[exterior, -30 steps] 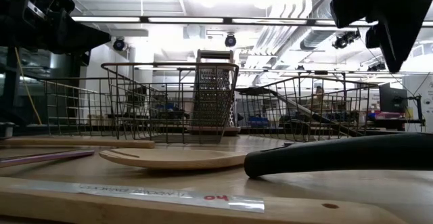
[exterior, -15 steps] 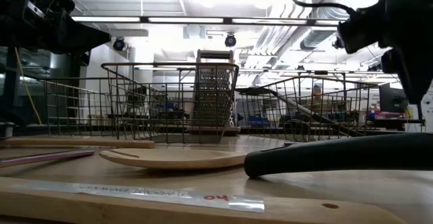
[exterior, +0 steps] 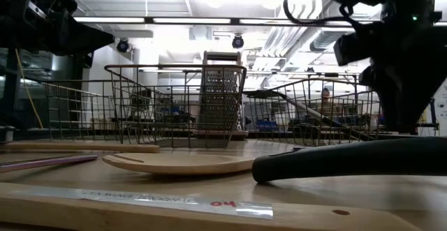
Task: Pick & Place Kitchen Items
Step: Put the black table knife into the middle wire basket
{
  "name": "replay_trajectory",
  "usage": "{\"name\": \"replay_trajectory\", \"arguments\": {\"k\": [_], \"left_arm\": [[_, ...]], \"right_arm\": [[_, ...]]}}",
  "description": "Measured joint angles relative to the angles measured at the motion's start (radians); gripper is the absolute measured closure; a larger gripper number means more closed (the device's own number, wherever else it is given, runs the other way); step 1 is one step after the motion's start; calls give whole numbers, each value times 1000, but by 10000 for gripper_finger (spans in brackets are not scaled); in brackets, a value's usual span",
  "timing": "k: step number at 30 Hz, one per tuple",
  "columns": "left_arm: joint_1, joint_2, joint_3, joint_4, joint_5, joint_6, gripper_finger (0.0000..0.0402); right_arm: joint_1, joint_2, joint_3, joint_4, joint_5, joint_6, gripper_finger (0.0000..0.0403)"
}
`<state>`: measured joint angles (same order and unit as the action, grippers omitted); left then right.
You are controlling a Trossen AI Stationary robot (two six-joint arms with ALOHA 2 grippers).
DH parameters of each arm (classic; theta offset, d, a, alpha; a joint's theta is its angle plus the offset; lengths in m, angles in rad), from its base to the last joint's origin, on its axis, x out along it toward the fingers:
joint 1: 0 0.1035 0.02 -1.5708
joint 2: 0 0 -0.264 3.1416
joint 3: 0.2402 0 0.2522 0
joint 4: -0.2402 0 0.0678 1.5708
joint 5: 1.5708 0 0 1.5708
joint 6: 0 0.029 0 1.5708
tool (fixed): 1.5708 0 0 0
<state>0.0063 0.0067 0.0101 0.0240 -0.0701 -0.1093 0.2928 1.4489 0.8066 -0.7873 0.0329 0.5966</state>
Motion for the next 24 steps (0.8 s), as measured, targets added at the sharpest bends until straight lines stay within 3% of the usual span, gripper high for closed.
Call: {"name": "replay_trajectory", "arguments": {"k": [7, 24], "left_arm": [[0, 0, 0, 0, 0, 0, 387], [0, 0, 0, 0, 0, 0, 387]], "right_arm": [[0, 32, 0, 12, 74, -83, 197], [21, 32, -71, 109, 101, -70, 197]]}}
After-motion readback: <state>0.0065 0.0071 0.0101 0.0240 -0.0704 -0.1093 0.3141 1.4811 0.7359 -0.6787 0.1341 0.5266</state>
